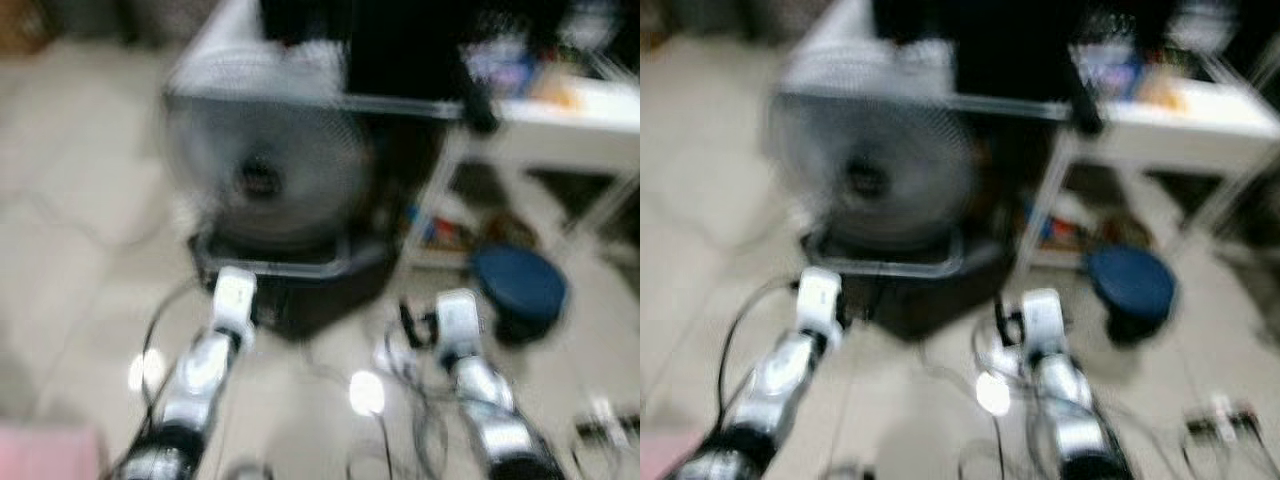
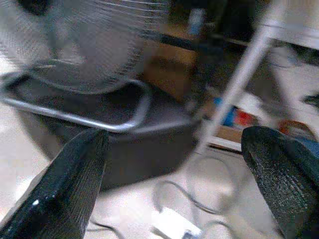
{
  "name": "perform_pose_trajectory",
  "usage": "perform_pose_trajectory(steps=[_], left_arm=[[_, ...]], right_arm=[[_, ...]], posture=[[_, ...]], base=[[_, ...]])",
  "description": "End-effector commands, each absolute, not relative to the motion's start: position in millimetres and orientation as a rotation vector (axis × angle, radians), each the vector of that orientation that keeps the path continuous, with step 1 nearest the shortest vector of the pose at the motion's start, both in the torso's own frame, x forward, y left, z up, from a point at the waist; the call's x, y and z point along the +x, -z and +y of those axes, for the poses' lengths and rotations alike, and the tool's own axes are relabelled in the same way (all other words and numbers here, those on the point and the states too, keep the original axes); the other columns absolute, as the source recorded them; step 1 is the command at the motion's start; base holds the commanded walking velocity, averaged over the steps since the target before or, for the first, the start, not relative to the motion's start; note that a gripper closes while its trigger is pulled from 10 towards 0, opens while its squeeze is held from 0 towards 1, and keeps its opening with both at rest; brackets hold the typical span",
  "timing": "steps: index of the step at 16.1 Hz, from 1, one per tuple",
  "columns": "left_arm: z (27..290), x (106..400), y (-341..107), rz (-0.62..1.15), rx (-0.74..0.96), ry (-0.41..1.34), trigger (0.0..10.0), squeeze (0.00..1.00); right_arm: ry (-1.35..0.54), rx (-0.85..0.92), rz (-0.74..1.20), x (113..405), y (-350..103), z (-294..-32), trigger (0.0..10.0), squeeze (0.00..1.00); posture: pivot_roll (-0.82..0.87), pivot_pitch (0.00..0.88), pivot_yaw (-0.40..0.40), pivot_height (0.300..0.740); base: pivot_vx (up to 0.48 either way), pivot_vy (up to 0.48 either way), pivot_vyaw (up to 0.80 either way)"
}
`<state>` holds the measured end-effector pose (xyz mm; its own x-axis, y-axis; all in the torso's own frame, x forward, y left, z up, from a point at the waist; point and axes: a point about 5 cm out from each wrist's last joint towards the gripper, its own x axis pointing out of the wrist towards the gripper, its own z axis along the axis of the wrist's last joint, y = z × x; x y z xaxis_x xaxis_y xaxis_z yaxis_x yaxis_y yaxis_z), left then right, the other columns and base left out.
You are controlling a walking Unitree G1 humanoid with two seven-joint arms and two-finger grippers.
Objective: Move the pillow to the sofa from floor
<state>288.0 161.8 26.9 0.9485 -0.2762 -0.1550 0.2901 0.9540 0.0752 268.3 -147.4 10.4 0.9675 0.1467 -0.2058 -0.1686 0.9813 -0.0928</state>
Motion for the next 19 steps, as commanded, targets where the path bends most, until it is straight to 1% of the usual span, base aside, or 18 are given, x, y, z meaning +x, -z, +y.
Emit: perform_pose_trajectory(steps=[1, 18, 19], left_arm=[[160.5, 286.1, -24.4, 0.156, 0.092, 0.292, 10.0, 0.0], [154.5, 284.5, -24.0, 0.156, 0.093, 0.302, 10.0, 0.0], [154.2, 284.2, -23.8, 0.156, 0.096, 0.302, 10.0, 0.0]], right_arm=[[-0.162, -0.117, 0.204, 269.1, -10.8, -150.6, 10.0, 0.25], [-0.175, -0.089, 0.228, 269.0, -8.7, -152.4, 10.0, 0.26], [-0.162, -0.073, 0.236, 269.0, -7.8, -153.3, 10.0, 0.2]], posture=[[-0.03, 0.066, -0.064, 0.74], [-0.03, 0.071, -0.066, 0.74], [-0.03, 0.073, -0.067, 0.74]], base=[[0.0, 0.0, 0.79], [0.0, 0.0, 0.79], [0.0, 0.0, 0.0]])
